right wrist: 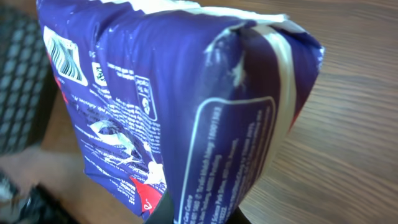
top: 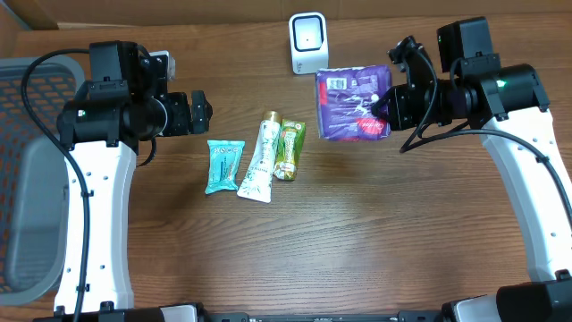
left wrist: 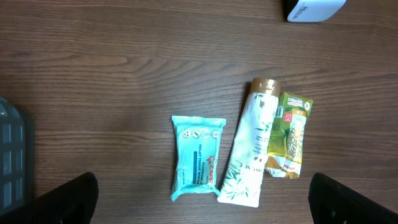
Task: Scan the item barcode
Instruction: 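Carry the purple pack to the scanner and hold it there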
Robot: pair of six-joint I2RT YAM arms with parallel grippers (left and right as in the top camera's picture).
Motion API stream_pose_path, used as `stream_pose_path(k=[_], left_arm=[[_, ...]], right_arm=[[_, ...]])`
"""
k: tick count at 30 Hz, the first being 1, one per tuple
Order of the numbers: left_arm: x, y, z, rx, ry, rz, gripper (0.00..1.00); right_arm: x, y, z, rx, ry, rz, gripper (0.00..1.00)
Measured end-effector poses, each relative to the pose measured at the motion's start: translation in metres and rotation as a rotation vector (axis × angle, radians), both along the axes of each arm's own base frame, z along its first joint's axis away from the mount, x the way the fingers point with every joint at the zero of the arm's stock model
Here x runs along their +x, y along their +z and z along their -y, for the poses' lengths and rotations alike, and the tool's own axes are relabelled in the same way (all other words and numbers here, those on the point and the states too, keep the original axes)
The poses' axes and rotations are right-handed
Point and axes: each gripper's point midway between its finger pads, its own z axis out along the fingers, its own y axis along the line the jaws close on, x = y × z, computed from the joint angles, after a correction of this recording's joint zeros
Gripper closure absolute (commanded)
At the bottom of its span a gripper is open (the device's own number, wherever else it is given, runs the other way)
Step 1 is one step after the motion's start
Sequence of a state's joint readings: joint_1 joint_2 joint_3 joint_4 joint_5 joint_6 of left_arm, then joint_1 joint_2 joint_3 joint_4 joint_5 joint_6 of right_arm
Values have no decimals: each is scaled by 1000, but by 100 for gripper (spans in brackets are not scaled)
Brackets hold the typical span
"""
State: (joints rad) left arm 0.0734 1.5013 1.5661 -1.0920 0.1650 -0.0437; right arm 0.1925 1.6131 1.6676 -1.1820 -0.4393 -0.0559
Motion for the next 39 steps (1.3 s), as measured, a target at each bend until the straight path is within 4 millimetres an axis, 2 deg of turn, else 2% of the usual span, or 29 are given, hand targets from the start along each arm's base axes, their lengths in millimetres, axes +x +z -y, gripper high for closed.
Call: stream_pose_path(k=[3,6,12,15,17,21,24,31,34,39], left_arm=[[0,0,0,0,0,0,0],[0,0,0,0,0,0,0],[0,0,0,0,0,0,1],[0,0,0,0,0,0,0],[0,0,0,0,0,0,0],[0,0,0,0,0,0,0],[0,0,0,0,0,0,0],[0,0,0,0,0,0,0],[0,0,0,0,-1,0,0],[0,0,0,0,0,1,0]], right_arm=[[3,-1,10,-36,-91,-30,97],[15,12,21,-77,-172,-22,97],[60,60,42,-175,-307,110,97],[89,66,52,-274,-375,183,96],[111,60,54,-362,-411,235,96],[149,34,42,-580,-452,339,96],[175,22,22,-721,-474,450,96],[223,26,-31,-908,-484,745,96],[239,32,-39,-1000,-501,843,96],[254,18,-40,-1192,-429,877,96]])
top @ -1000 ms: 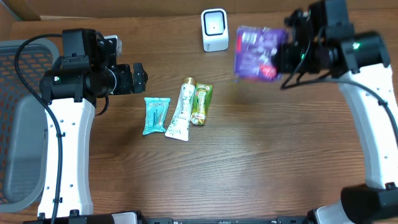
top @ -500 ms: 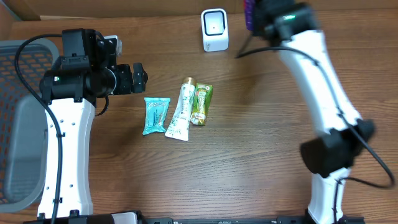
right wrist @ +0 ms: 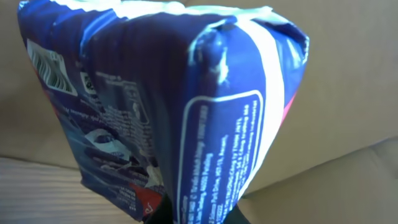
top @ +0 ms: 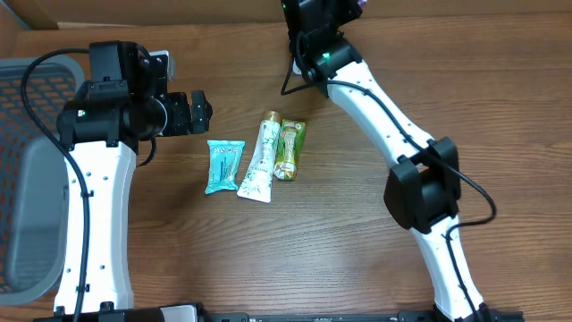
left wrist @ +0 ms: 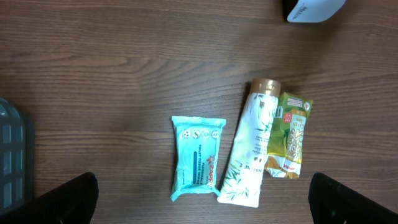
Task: Scan the item barcode
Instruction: 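Carry the purple pack to the scanner and hold it there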
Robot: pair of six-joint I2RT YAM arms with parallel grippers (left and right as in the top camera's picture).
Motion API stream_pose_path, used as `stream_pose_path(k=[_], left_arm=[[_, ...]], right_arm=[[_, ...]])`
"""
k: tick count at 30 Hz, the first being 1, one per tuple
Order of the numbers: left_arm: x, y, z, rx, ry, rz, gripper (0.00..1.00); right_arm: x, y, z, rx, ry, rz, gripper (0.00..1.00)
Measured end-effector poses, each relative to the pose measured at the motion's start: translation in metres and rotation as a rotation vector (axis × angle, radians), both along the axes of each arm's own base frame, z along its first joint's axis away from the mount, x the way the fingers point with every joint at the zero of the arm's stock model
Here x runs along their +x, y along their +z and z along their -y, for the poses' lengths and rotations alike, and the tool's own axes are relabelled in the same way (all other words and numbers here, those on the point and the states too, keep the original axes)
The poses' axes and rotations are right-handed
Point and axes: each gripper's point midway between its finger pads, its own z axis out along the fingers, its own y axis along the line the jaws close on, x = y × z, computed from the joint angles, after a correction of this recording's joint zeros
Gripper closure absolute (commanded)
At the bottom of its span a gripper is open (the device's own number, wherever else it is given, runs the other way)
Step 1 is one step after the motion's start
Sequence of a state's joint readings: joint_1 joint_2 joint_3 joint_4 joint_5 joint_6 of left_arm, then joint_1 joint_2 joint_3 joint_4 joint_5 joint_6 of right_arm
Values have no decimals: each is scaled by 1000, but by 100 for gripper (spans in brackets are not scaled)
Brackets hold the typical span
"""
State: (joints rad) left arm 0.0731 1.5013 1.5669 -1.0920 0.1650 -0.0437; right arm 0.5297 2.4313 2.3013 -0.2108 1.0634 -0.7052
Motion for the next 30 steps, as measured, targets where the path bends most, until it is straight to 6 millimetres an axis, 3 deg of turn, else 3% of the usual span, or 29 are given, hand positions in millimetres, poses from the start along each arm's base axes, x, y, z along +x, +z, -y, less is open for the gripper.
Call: stream_pose_path(k=[8,18,30], left_arm=[[0,0,0,0,0,0,1],[0,0,0,0,0,0,0],[0,0,0,0,0,0,0]], right_arm=[[6,-47,1,-271,28,-221,96],[4,-82,-3,-374,49,-340,96],[3,-83,-4,-384,25,-331,96]])
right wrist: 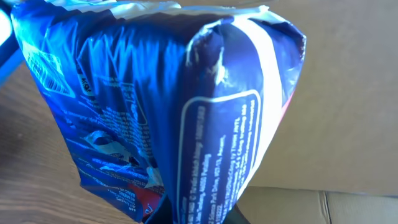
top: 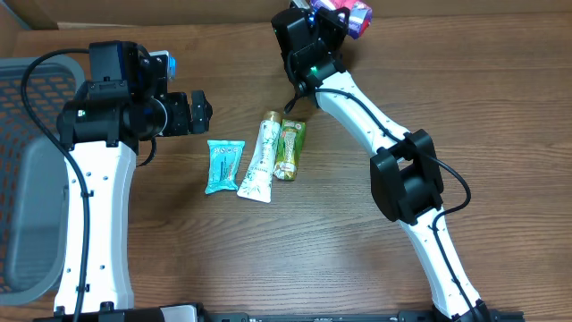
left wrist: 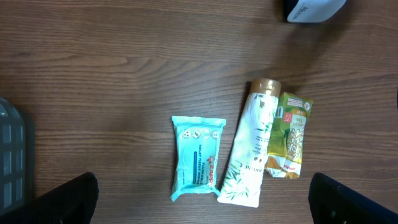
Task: Scan the item barcode
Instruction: 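Carry the purple pack to the scanner and hold it there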
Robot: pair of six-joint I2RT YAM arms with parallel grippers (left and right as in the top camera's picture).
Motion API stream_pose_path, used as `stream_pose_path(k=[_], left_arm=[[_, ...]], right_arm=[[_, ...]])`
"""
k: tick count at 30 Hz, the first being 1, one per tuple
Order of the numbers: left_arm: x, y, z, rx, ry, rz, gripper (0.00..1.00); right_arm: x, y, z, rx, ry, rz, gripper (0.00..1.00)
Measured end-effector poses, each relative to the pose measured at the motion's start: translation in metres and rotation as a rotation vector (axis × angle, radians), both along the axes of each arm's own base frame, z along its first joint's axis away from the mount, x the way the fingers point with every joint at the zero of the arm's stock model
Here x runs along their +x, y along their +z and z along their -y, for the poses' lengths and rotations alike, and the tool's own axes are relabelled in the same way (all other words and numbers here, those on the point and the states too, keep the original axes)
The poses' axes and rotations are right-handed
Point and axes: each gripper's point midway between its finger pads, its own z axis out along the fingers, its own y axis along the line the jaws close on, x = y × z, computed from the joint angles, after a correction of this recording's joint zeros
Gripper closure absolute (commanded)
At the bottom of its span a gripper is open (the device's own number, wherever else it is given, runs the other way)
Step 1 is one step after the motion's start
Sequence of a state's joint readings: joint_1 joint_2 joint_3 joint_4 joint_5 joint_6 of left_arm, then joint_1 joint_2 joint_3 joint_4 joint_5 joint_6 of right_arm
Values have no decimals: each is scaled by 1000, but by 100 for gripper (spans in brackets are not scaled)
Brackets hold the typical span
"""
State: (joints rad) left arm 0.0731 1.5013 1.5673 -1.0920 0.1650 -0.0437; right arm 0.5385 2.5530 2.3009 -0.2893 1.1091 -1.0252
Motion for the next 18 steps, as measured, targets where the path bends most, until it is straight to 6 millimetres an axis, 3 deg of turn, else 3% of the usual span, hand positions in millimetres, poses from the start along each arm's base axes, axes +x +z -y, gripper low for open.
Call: stream_pose_path(k=[18], left_arm=[[0,0,0,0,0,0,0]], right_arm=[[-2,11,-1,14,-33,62,96]])
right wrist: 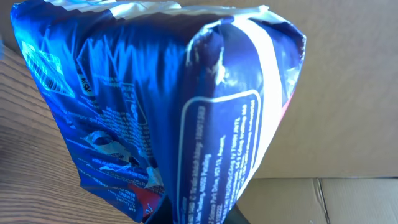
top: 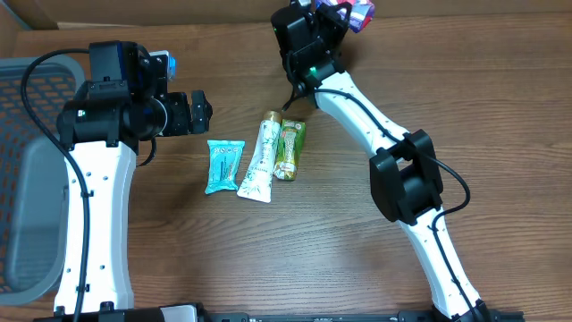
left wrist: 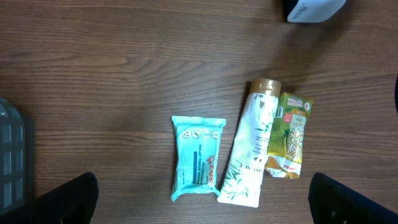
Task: Scan the item barcode
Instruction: 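Carry the purple pack to the scanner and hold it there, then move the purple pack right and set it on the table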
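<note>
A purple-blue soft pack (right wrist: 155, 106) fills the right wrist view, with my right gripper (right wrist: 189, 214) shut on its lower end. A barcode shows at the pack's upper left edge. In the overhead view the pack (top: 357, 12) is held at the table's far edge by that gripper (top: 340, 14). A corner of the white scanner (left wrist: 311, 7) shows at the top of the left wrist view; overhead, the right arm covers it. My left gripper (top: 201, 109) hangs open over the table's left part, holding nothing.
A teal wipes pack (top: 223, 165), a white tube (top: 259, 158) and a green sachet (top: 289, 149) lie side by side at the table's middle. A grey basket (top: 27, 179) stands at the left edge. Cardboard lies behind the table.
My right gripper has shifted slightly with the pack at the far edge; the background behind the pack has changed a little. The left arm and the three items have not moved.
My right gripper first held the purple pack above the table just right of the scanner. Then the arm was stretched to the far edge over the scanner, the pack raised there. It has stayed there since, still held; the left gripper stayed open and still.
</note>
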Robot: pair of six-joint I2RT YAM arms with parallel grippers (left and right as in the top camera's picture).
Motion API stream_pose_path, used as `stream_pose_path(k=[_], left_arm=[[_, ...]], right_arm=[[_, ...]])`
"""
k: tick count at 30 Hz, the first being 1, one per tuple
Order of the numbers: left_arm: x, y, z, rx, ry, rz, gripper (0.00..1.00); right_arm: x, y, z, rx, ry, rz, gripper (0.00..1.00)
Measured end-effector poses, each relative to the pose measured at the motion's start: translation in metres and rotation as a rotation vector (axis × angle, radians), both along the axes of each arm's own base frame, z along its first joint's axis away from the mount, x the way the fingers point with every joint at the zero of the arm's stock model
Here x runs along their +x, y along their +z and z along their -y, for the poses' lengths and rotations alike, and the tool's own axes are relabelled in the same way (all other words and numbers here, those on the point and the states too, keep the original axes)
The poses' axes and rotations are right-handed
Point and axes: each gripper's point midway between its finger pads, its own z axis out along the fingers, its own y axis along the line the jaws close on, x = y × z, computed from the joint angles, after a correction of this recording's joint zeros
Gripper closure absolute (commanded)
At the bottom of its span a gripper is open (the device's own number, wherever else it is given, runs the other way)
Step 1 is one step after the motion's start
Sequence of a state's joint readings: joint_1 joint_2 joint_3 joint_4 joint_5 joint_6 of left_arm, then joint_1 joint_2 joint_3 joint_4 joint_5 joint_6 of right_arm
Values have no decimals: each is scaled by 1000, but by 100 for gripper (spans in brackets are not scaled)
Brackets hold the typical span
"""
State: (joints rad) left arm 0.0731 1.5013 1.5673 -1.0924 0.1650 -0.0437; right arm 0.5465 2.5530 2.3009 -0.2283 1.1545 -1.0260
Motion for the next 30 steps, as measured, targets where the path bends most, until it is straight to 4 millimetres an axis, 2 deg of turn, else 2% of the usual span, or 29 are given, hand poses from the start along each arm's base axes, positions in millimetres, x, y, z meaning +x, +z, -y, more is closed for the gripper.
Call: stream_pose_path(k=[6,12,16,18,20,22,26,28,30], left_arm=[[0,0,0,0,0,0,0],[0,0,0,0,0,0,0],[0,0,0,0,0,0,0],[0,0,0,0,0,-1,0],[0,0,0,0,0,1,0],[0,0,0,0,0,1,0],[0,1,0,0,1,2,0],[1,1,0,0,0,2,0],[1,1,0,0,0,2,1]], right_arm=[[-5,0,-15,-1,22,1,96],[-20,-4,-45,-6,70,-23,96],[-46,-14,-66,13,134,-135,96],[-68,-10,-74,96,184,-208,96],[-88,-2,-73,185,206,-273,96],[-115,19,-67,341,210,-323,96],[-170,90,-49,733,196,-319,96],[-204,127,-33,929,183,-328,96],[-239,149,-7,1049,138,-364,96]])
